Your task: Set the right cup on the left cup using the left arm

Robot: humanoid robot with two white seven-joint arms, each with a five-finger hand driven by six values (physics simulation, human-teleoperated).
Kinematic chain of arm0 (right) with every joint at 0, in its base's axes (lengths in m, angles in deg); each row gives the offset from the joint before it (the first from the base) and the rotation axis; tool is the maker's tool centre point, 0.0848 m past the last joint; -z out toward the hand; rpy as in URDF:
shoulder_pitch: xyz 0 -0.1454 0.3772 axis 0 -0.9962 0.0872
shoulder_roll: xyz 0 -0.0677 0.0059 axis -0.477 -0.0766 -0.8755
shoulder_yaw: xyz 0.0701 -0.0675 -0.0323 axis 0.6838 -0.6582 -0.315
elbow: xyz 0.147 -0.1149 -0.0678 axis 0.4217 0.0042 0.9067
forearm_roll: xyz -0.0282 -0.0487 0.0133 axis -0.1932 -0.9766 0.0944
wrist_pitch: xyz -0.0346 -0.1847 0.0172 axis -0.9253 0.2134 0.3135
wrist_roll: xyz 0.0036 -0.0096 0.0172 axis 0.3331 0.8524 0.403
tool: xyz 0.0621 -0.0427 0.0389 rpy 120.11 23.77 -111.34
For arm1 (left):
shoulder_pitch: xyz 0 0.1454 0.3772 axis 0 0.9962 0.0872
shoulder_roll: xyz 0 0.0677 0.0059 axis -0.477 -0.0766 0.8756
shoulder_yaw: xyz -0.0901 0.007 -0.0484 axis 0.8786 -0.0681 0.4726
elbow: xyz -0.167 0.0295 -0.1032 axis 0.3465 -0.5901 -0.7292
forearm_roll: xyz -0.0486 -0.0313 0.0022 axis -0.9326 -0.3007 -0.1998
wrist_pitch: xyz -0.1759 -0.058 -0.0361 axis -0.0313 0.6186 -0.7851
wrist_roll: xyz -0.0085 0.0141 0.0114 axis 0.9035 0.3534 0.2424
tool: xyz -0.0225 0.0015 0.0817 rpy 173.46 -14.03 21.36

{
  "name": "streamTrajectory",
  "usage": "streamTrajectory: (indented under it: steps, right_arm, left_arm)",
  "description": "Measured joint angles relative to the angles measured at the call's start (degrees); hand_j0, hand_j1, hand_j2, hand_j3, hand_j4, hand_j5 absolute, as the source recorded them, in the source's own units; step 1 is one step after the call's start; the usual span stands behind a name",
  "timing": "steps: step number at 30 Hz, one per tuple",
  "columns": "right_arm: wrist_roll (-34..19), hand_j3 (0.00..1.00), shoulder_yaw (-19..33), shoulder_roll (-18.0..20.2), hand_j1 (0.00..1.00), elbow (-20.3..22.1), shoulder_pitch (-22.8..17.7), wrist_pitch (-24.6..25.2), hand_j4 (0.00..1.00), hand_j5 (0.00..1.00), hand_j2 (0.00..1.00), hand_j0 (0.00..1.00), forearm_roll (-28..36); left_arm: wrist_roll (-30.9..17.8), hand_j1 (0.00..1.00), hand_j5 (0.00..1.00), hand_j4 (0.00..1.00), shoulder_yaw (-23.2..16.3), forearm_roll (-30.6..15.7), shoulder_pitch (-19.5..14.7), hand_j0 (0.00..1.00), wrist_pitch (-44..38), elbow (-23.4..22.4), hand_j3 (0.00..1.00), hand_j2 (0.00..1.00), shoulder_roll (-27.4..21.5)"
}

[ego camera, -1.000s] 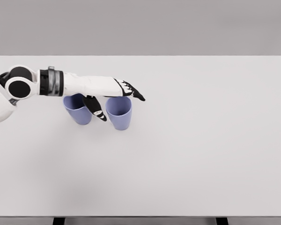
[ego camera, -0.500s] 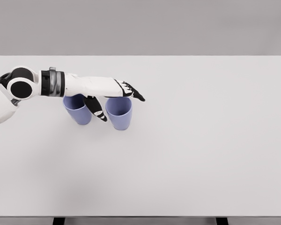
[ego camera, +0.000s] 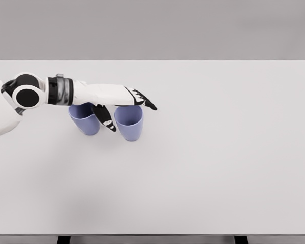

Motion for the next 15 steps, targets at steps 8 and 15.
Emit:
streamTrajectory:
  steps: [8, 15]
  right_arm:
    - [0.0, 1.00, 0.0, 0.0, 1.00, 0.0, 0.1, 0.0, 1.00, 1.00, 1.00, 1.00, 0.0]
    - [0.0, 1.00, 0.0, 0.0, 1.00, 0.0, 0.0, 0.0, 1.00, 1.00, 1.00, 1.00, 0.0]
  left_arm:
    - [0.0, 0.93, 0.93, 0.93, 0.0, 0.1, 0.5, 0.93, 0.0, 0.1, 0.93, 0.93, 0.2]
    - [0.0, 0.69, 0.69, 0.69, 0.1, -0.4, 1.0, 0.69, -0.1, 0.2, 0.69, 0.69, 0.2]
